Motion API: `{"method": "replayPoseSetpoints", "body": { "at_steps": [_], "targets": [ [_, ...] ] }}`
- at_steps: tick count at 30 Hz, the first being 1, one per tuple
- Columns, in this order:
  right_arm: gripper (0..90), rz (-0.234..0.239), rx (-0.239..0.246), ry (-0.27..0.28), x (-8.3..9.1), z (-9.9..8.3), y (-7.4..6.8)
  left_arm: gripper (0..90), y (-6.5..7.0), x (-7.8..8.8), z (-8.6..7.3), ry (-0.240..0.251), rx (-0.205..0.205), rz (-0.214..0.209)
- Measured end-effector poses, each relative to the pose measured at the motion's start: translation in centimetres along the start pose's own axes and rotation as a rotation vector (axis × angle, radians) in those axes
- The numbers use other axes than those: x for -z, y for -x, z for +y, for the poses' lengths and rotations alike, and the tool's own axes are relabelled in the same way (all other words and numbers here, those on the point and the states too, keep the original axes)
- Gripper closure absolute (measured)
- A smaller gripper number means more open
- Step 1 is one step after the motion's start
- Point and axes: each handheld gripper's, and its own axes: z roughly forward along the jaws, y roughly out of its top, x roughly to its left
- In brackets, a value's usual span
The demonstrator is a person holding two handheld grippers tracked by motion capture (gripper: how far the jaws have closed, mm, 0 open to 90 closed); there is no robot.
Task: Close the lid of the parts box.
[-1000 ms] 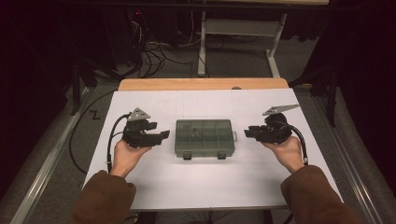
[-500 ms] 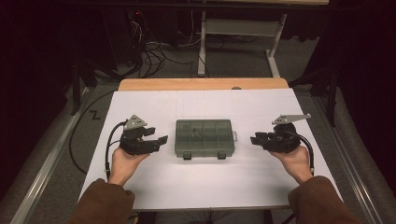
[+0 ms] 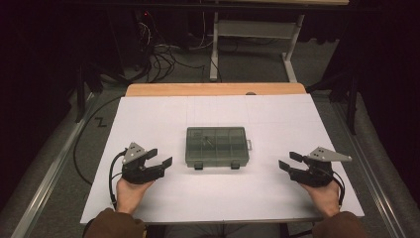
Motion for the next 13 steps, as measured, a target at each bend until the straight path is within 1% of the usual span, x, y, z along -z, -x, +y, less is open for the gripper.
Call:
{"method": "replayPoseSetpoints", "body": {
  "at_steps": [1, 2, 4, 6, 7, 10, 13],
  "targets": [
    [42.0, -0.013, 0.0, 0.019, 0.1, -0.7, 0.1, 33.4, -0.2, 0.0, -0.2, -0.001, 0.005, 0.009],
    [41.4, -0.021, -0.003, 0.033, 0.2, -1.2, 0.1, 33.1, -0.3, 0.0, -0.2, -0.002, 0.0, 0.015],
    [40.9, -0.033, -0.011, 0.045, 0.4, -1.9, 0.2, 32.8, -0.3, 0.0, -0.3, 0.009, -0.018, 0.022],
    [40.8, -0.041, 0.004, 0.049, 0.7, -2.1, 0.2, 32.7, -0.2, 0.2, -0.3, 0.017, -0.001, 0.014],
    [40.8, -0.047, 0.011, 0.059, 0.8, -2.2, 0.2, 32.7, -0.2, 0.2, -0.5, 0.017, 0.001, 0.012],
    [40.2, -0.038, -0.014, 0.084, 1.1, -2.4, 0.5, 32.7, -0.2, 0.1, -0.8, 0.007, -0.006, 0.015],
    [40.1, -0.033, -0.019, 0.072, 0.9, -2.6, 0.5, 32.7, -0.2, 0.1, -0.7, 0.014, -0.003, 0.016]
  ]
}}
